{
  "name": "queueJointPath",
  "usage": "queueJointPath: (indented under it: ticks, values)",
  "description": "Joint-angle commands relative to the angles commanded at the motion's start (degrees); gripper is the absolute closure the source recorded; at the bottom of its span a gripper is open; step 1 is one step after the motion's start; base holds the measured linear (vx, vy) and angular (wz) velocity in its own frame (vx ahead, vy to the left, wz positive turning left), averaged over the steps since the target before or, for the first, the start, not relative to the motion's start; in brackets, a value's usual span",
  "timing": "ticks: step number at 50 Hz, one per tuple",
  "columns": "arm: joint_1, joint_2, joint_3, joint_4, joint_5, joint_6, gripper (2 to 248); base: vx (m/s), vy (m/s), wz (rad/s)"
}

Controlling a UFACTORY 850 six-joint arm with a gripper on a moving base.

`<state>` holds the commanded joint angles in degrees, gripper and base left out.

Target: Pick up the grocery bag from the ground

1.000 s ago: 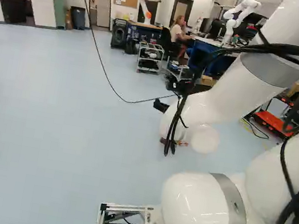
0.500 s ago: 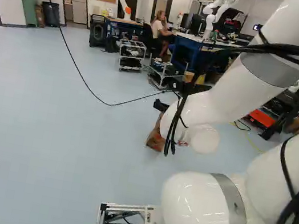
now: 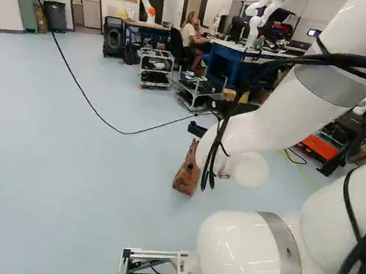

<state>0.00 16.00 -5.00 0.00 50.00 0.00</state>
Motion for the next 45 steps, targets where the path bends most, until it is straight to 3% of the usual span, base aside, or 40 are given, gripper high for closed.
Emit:
queueJointPath:
  ticks: [41,45]
  values:
    - [0.00,0.00,0.00,0.00,0.00,0.00,3,0.256,-0.037,0.000]
    - [-0.29,-3.04,-2.58,0.00,0.00,0.00,3,0.143,-0.024,-0.006]
